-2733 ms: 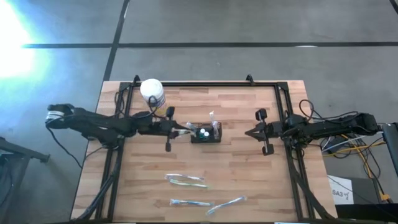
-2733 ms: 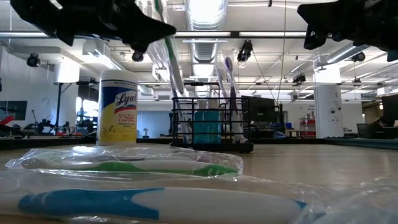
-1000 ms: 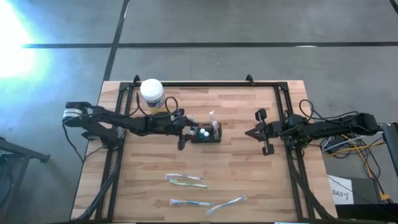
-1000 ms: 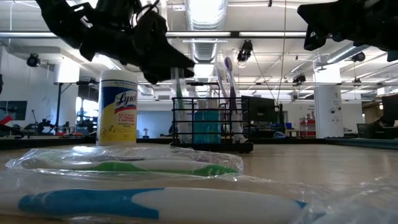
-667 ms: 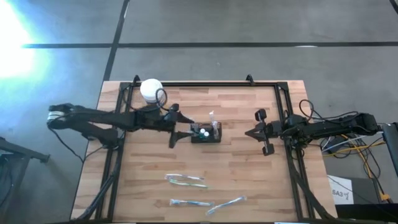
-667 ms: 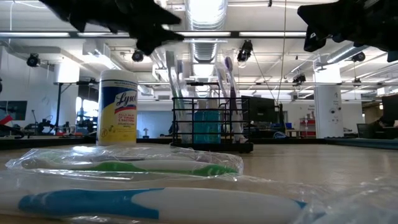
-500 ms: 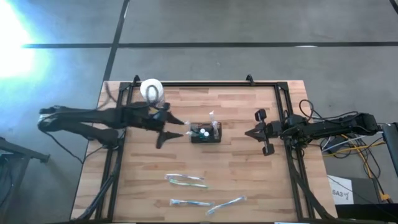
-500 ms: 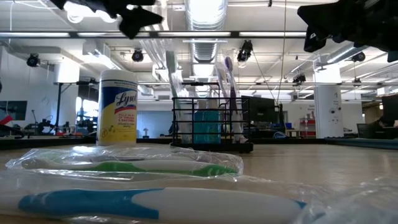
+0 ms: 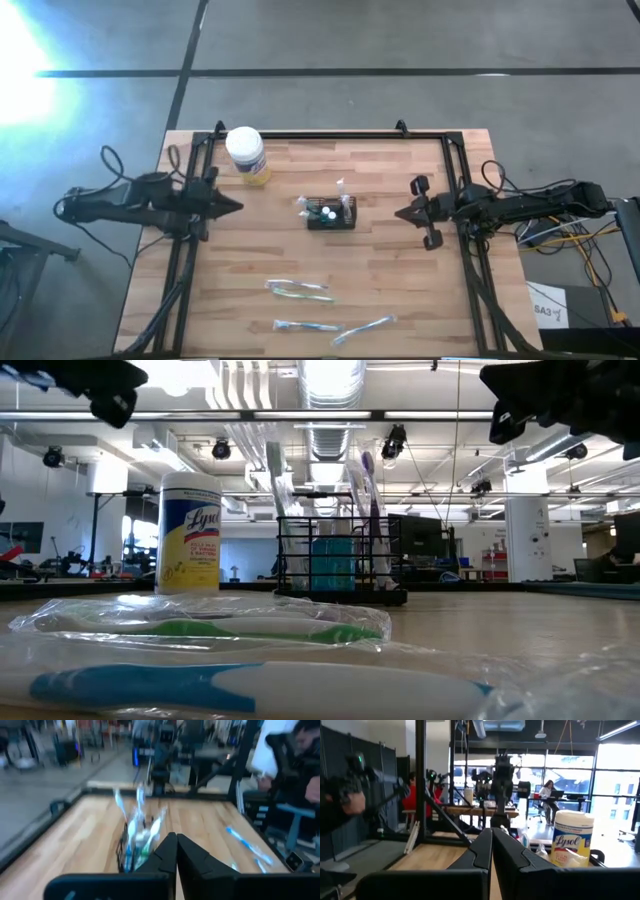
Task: Pick & Place toothbrushing station
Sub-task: Put the purple toothbrush into the black wire organizer
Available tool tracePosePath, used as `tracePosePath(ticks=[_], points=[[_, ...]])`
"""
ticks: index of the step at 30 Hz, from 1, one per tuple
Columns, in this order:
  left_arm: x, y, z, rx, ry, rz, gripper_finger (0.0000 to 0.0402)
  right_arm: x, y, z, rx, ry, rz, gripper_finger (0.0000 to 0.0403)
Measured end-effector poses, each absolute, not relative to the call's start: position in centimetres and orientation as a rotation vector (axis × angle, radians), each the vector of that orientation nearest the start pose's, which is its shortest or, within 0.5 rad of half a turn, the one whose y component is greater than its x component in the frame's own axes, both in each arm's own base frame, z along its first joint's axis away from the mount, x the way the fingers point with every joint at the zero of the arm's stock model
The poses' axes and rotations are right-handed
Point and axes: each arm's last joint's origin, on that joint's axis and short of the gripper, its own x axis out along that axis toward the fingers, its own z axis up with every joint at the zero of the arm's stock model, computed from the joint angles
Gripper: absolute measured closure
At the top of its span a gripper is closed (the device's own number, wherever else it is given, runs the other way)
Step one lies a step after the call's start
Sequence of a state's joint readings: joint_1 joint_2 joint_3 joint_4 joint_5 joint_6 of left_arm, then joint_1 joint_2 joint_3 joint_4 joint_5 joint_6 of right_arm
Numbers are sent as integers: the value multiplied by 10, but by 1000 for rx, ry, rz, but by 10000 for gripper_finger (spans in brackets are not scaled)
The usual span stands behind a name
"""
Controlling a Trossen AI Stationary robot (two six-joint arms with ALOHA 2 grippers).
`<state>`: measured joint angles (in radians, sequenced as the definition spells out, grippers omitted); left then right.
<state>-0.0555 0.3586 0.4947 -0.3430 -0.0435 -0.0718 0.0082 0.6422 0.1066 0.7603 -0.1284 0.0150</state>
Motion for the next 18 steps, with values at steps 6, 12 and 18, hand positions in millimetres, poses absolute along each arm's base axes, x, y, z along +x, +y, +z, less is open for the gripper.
tracePosePath(ticks=[6, 12, 18], points=[[96, -4, 232, -12, 136, -17, 394, 144, 5, 211, 37, -225, 141, 394], [90, -5, 210, -10, 42, -49, 397, 144, 5, 210, 40, -223, 140, 394], [89, -5, 194, -45, 15, -63, 398, 145, 3, 210, 48, -221, 63, 394]])
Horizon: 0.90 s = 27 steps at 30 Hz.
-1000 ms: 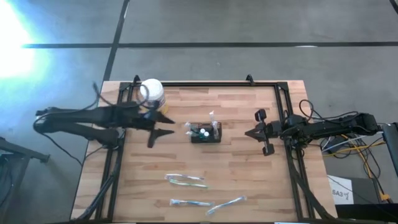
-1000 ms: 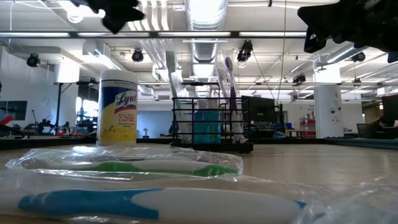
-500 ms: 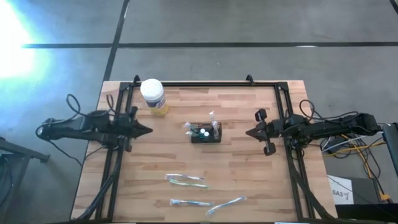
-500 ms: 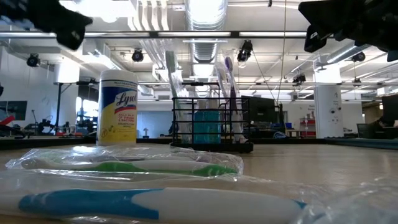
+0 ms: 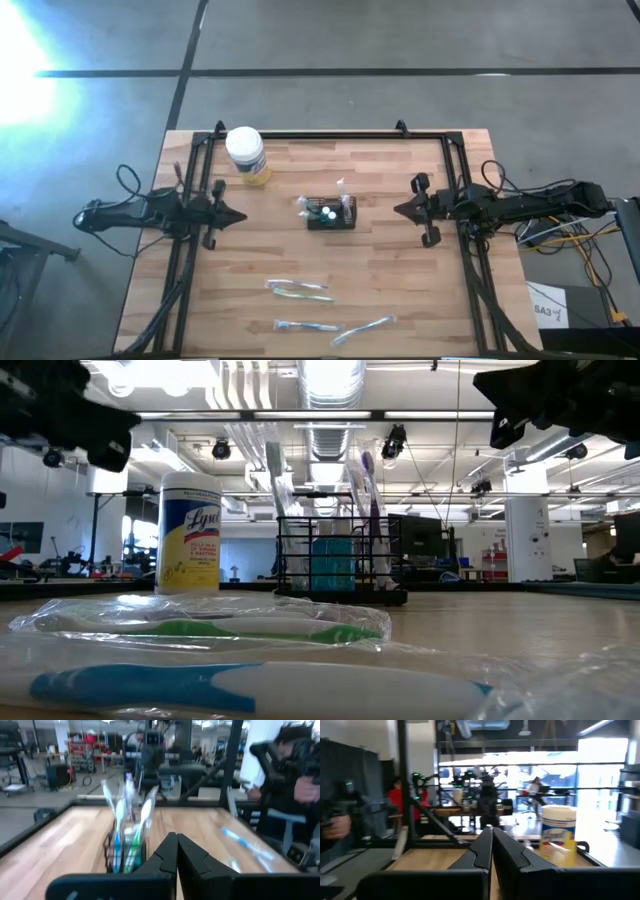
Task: Pick & Place toothbrushing station
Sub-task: Put the purple toothbrush into the black wire organizer
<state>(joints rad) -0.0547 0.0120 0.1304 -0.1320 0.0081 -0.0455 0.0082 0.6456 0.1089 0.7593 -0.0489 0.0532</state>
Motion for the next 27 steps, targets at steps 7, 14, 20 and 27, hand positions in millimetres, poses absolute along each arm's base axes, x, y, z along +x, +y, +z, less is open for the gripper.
tracePosePath(ticks=[7, 14, 20, 27], points=[[94, -5, 172, -41, 49, -50, 394, 146, 2, 209, 52, -211, 36, 394], [97, -5, 169, -48, 25, -34, 396, 151, 0, 202, 53, -163, -19, 394], [97, -5, 168, -68, 31, -30, 391, 160, 0, 200, 96, -110, -50, 394], [97, -2, 169, -140, 11, 68, 398, 202, 8, 221, 86, 58, -24, 394]])
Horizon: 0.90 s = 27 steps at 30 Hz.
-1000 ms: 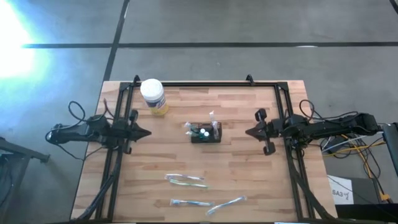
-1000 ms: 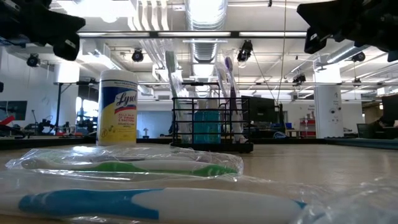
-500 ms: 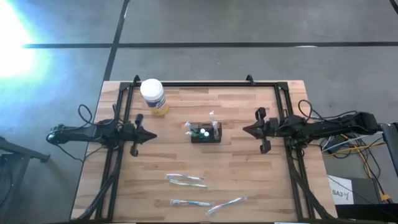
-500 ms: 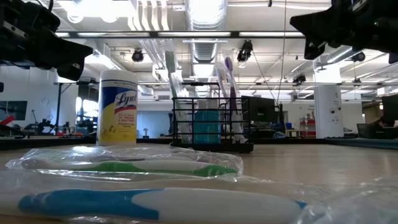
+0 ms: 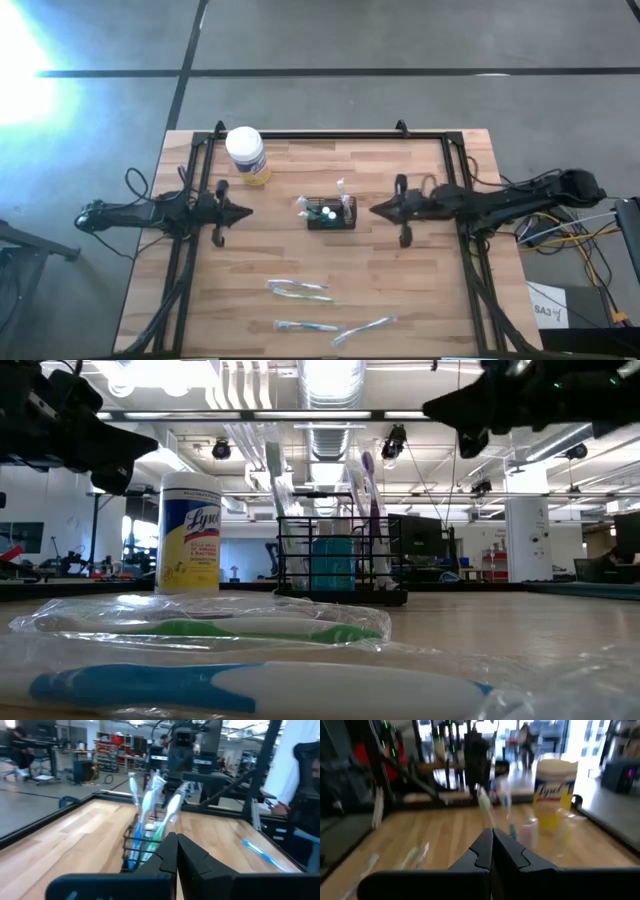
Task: Pick & Place toothbrushing station
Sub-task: Put the purple toothbrush into the black wire organizer
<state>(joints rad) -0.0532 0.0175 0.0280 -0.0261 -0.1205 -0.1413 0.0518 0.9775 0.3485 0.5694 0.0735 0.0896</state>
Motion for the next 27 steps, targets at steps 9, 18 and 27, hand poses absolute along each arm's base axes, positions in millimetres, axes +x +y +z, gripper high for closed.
tracePosePath(ticks=[9, 18, 27], points=[[97, -1, 169, -140, 11, 85, 385, 276, 43, 253, 39, 393, -11, 394], [97, 1, 171, -179, -21, 149, 396, 343, 70, 255, -44, 674, 22, 394], [97, 2, 171, -186, -20, 184, 390, 406, 92, 231, -47, 751, 36, 394]])
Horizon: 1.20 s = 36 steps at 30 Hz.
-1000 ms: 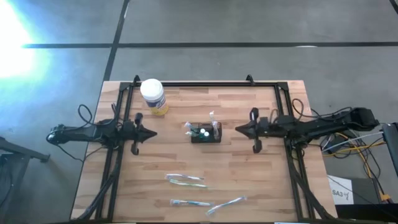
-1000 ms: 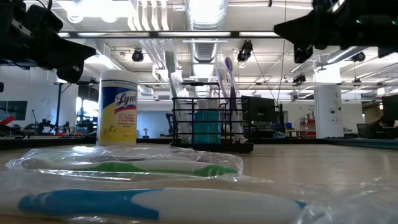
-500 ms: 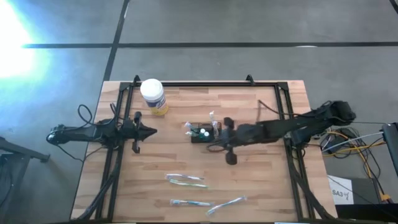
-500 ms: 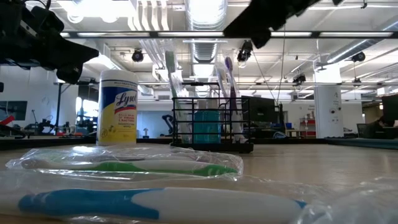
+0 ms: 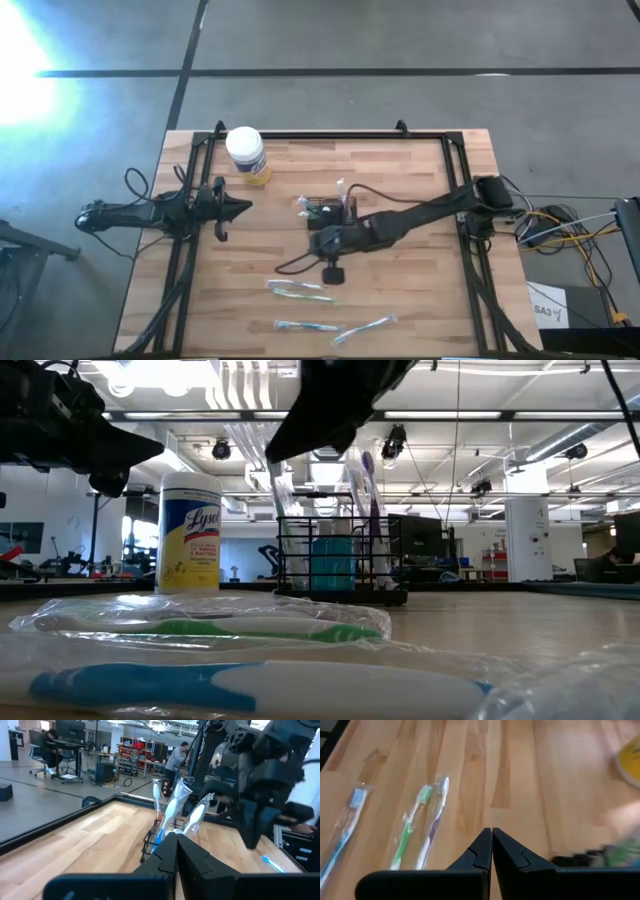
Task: Pick & Place toothbrushing station
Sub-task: Put the purple toothbrush into the black wire organizer
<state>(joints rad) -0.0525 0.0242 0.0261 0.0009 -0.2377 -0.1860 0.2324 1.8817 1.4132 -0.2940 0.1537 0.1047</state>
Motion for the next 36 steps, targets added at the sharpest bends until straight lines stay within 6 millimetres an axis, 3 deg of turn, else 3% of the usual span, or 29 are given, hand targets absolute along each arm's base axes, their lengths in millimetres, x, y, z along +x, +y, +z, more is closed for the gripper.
tracePosePath(ticks=[8, 22, 31, 36], points=[[98, 1, 170, -189, -7, 173, 392, 434, 110, 201, -23, 883, 31, 381], [98, 1, 169, -156, 6, 157, 396, 450, 134, 186, 141, 948, 77, 215], [99, 1, 169, -176, 7, 155, 382, 447, 146, 174, 140, 982, 86, 200], [99, 1, 169, -202, 6, 149, 387, 444, 159, 156, 124, 1024, 94, 200]])
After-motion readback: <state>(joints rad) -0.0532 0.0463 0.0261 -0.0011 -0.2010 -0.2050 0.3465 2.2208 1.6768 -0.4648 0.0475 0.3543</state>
